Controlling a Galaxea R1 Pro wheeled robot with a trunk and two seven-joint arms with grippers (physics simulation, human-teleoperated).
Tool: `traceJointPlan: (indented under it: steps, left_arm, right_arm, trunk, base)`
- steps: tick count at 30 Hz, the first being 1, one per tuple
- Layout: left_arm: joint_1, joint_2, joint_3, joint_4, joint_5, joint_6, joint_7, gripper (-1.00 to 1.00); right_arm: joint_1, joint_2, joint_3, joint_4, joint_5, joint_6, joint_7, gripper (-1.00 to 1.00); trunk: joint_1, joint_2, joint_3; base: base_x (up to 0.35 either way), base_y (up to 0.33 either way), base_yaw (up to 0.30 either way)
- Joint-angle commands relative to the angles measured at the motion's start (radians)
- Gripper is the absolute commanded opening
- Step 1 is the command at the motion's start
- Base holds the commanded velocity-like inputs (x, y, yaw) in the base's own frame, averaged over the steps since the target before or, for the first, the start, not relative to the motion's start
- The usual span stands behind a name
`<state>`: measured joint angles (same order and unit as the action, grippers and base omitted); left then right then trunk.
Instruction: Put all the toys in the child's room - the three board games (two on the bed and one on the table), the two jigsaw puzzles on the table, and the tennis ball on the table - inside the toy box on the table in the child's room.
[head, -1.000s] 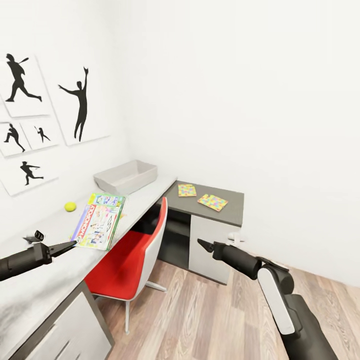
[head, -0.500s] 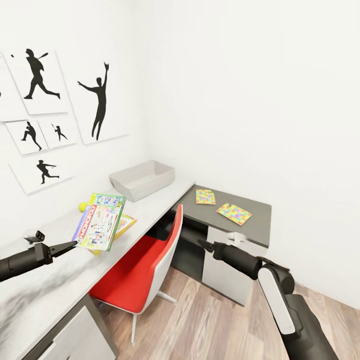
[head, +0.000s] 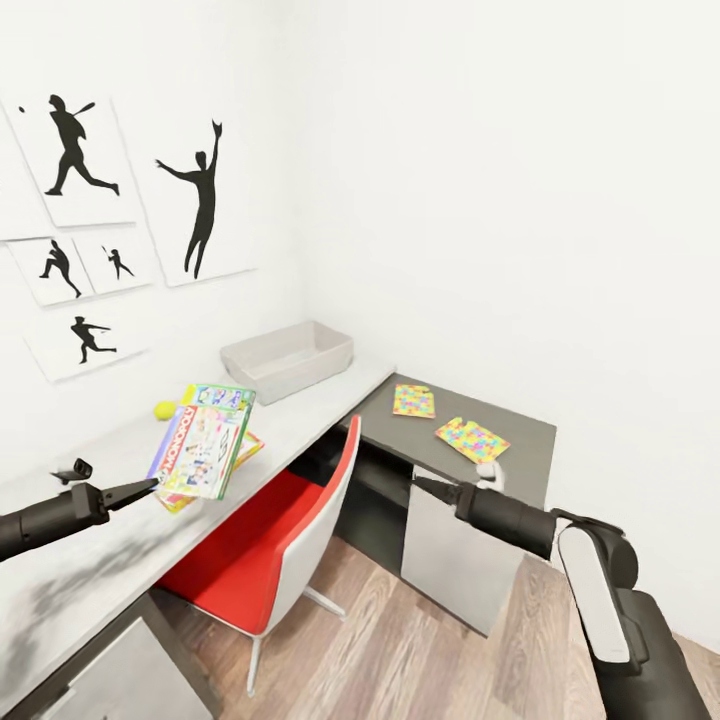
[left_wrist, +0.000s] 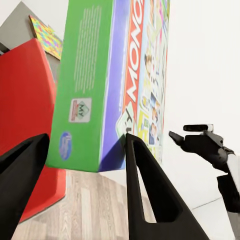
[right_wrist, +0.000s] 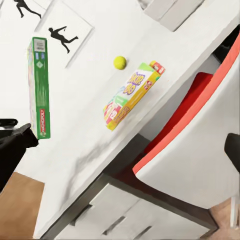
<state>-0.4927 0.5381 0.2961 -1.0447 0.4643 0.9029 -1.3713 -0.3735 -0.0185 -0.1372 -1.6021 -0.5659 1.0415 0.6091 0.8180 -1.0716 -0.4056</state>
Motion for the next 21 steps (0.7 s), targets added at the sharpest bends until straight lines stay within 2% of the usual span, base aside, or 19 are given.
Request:
traceJointPlan:
  steps: [1, 5, 13, 21]
  left_arm:
    - [-0.001, 0.000, 0.000, -0.001, -0.001, 0.008, -0.001, -1.00]
    - [0.000, -0.001, 0.000, -0.001, -0.002, 0.008, -0.001, -1.00]
    - [0.000, -0.001, 0.000, -0.001, -0.005, 0.008, 0.000, -1.00]
    - [0.000, -0.001, 0.000, -0.001, -0.007, 0.008, 0.000, -1.00]
  right_arm:
    - [0.000, 0.000, -0.016, 0.000, 0.008, 0.002, 0.023, 1.00]
    - [0.008, 0.002, -0.032, 0.002, 0.016, -0.009, 0.041, 1.00]
    - [0.011, 0.003, -0.033, 0.006, 0.021, -0.012, 0.040, 1.00]
    - [0.011, 0.003, -0.030, 0.007, 0.021, -0.012, 0.038, 1.00]
  trunk:
    - [0.000, -0.001, -0.001]
    - [0.000, -0.001, -0.002]
    - [0.000, -0.001, -0.005]
    - [0.000, -0.001, -0.010]
  base:
    - [0.001, -0.054, 0.002]
    - [0.000, -0.020, 0.123]
    - [0.012, -0.002, 0.267]
    - [0.219, -0.146, 0.283]
